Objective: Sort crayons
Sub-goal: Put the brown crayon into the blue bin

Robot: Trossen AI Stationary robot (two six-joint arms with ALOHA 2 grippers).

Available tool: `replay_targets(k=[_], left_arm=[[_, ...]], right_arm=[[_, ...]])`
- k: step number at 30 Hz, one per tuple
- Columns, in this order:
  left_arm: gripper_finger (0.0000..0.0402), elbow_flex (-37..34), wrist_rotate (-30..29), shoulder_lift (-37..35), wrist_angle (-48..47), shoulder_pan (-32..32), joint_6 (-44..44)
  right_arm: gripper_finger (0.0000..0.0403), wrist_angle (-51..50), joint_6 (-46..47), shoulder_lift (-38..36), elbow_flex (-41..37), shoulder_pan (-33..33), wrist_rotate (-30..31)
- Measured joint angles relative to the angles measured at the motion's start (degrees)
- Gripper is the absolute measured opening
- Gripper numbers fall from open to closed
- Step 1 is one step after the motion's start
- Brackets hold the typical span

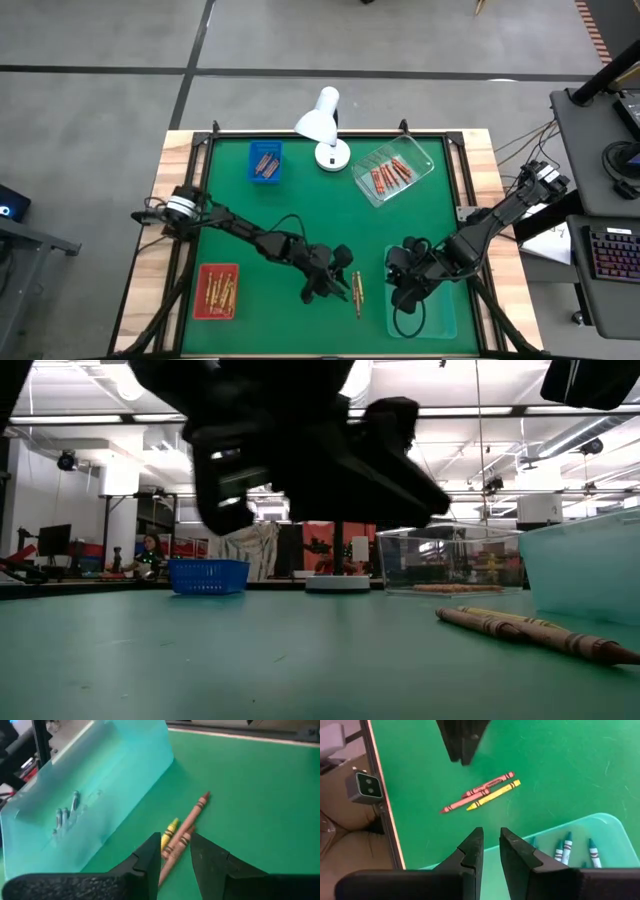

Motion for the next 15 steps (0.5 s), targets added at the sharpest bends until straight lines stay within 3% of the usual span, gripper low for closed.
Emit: replay_targets(k=[10,15], left_arm=[[0.0159,4.6,5.0,4.9,-2.1,3.1,3.0],[0.0173,4.5,6.2,6.8,-1.9,4.8,5.2]], right_arm=[[0.0052,1.2,0.0,0.1,0.0,0.0,0.5],[0.0052,1.2,0.1,0.1,-0.3,0.0,1.5]])
